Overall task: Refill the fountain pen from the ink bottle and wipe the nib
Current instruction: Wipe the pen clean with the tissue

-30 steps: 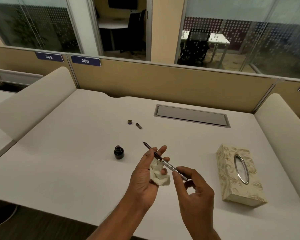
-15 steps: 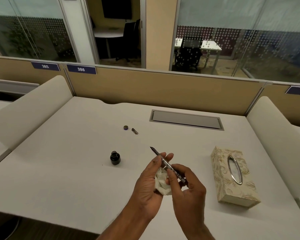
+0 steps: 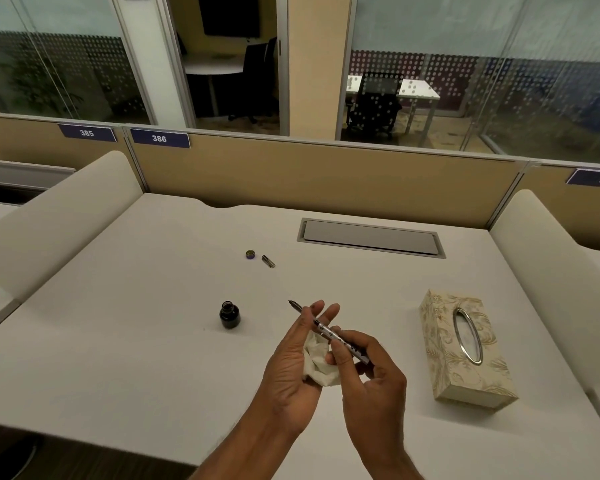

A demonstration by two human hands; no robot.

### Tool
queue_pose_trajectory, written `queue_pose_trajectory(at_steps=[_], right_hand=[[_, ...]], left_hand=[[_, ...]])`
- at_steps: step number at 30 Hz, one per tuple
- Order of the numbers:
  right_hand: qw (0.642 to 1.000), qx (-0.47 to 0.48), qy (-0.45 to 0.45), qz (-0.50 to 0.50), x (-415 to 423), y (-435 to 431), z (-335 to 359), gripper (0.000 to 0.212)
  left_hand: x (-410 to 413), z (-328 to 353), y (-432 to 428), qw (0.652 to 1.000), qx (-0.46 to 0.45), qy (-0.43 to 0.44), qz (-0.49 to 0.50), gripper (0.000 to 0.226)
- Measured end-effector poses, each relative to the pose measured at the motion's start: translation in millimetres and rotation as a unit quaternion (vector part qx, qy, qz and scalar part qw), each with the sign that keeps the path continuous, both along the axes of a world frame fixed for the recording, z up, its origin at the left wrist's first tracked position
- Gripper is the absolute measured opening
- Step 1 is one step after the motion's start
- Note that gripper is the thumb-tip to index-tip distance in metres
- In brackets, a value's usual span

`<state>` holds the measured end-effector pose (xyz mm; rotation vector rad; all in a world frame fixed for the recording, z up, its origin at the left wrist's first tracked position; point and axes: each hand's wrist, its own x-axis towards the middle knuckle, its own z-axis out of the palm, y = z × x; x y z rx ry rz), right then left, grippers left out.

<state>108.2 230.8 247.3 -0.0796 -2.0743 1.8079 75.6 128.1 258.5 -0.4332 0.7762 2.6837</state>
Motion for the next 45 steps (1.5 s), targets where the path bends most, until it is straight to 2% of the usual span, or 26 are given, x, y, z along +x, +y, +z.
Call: queue_pose_trajectory(at_steps=[5,11,17,25,31,36,45], right_hand=[[0.999,0.019,0.011,-0.026,1,-9,-10,0.016],[0.988,0.114,0.099,-0.036,-1,-16,-14,0.018],[0.979,0.15,0.133,-0.029,-3,-15,-20,0.017],[0.982,0.14,0.122,-0.023,-5,-16,-14,0.013],[0.986,0.123,0.108,-0.019,-3,-17,-9,0.021],[0.979,0.161,0.122,-0.021,-8,-20,-10,0.013],[0.972,0.195,0.132,-0.015,-9,-25,-8,0.017]], left_hand=[[2,-1,2,0.999,0.038,-0.027,0.021,0.027],[8,12,5,0.995,0.088,-0.042,0.033,0.023],[8,12,4,0.997,0.065,-0.017,0.028,0.022],[10,13,3,0.994,0.1,-0.013,0.038,0.034],[8,16,0,0.993,0.111,-0.003,0.03,0.031],[8,15,1,0.995,0.091,0.005,0.033,0.026],[11,19,-5,0.993,0.112,0.005,0.029,0.024]])
